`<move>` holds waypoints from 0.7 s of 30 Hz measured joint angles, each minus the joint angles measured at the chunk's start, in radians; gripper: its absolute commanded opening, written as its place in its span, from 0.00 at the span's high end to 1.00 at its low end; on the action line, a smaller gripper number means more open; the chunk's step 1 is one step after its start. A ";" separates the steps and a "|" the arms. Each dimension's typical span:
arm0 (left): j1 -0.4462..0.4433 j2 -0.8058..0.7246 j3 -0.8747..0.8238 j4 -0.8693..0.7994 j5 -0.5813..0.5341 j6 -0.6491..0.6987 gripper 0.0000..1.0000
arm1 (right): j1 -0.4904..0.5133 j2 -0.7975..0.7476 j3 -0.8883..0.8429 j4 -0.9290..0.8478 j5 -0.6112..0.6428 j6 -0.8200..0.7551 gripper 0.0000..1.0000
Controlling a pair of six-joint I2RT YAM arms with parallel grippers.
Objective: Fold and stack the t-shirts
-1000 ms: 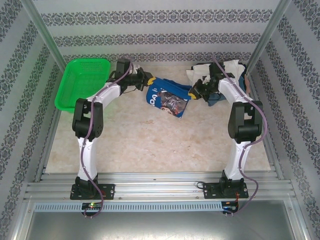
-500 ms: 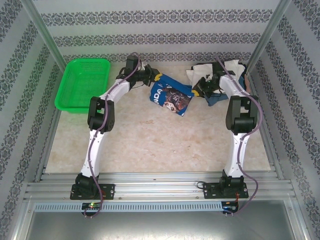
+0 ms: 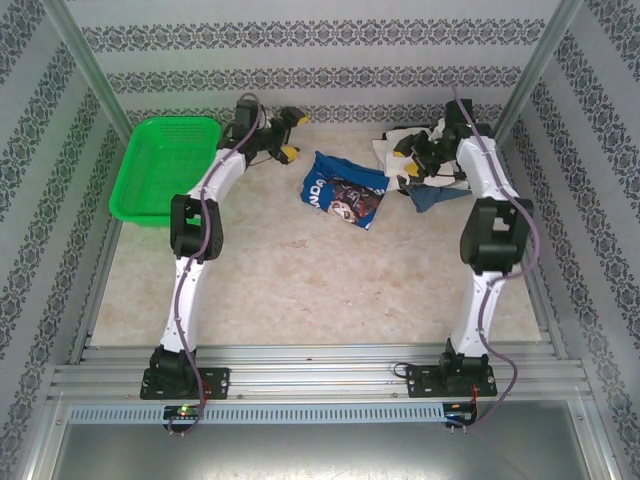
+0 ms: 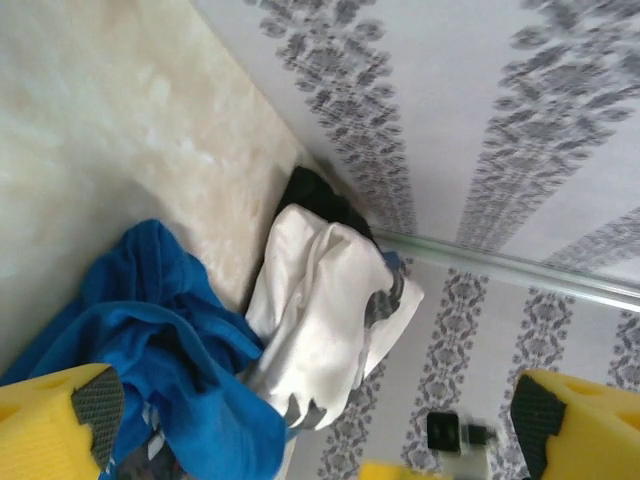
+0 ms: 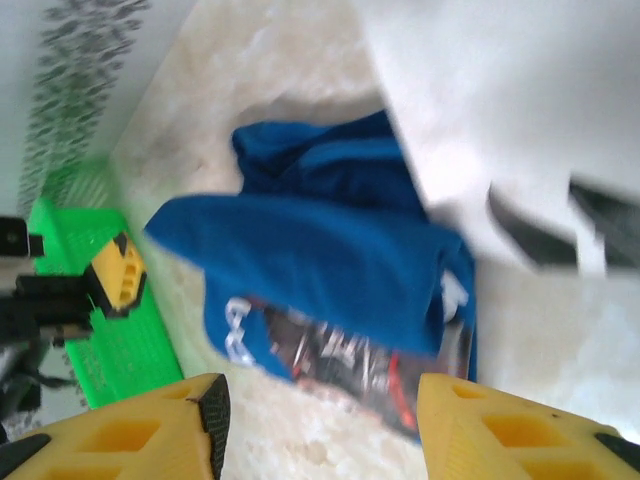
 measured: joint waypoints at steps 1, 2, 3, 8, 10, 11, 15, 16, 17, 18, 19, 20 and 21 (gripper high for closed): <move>0.006 -0.027 0.009 -0.042 -0.007 0.033 0.04 | 0.009 -0.080 -0.073 0.013 0.000 -0.006 0.52; 0.010 -0.065 0.012 -0.084 -0.013 0.071 0.09 | 0.024 -0.172 -0.157 0.029 -0.001 -0.008 0.60; 0.011 -0.107 0.012 -0.126 -0.019 0.112 0.17 | 0.045 -0.256 -0.235 0.048 -0.001 -0.009 0.67; -0.058 -0.358 -0.151 -0.192 -0.038 0.304 0.84 | 0.192 -0.409 -0.476 0.182 -0.010 0.039 0.87; -0.103 -0.436 -0.273 -0.165 -0.041 0.336 0.92 | 0.240 -0.342 -0.511 0.236 -0.011 0.061 0.89; -0.128 -0.464 -0.347 -0.135 -0.040 0.345 0.92 | 0.257 -0.289 -0.515 0.256 -0.007 0.071 0.89; -0.161 -0.446 -0.561 -0.056 -0.045 0.351 0.91 | 0.278 -0.094 -0.494 0.310 0.018 0.101 0.91; -0.157 -0.421 -0.588 -0.048 -0.048 0.351 0.90 | 0.277 -0.056 -0.474 0.312 0.027 0.108 0.91; -0.151 -0.395 -0.608 -0.042 -0.052 0.351 0.89 | 0.275 -0.009 -0.441 0.319 0.038 0.116 0.91; -0.144 -0.368 -0.621 -0.041 -0.053 0.351 0.88 | 0.269 0.031 -0.405 0.325 0.048 0.124 0.90; -0.141 -0.350 -0.625 -0.040 -0.053 0.352 0.87 | 0.264 0.067 -0.367 0.334 0.056 0.133 0.89; -0.135 -0.332 -0.625 -0.041 -0.053 0.356 0.85 | 0.257 0.103 -0.319 0.348 0.064 0.146 0.88; -0.131 -0.322 -0.625 -0.038 -0.053 0.360 0.84 | 0.250 0.132 -0.278 0.360 0.071 0.157 0.87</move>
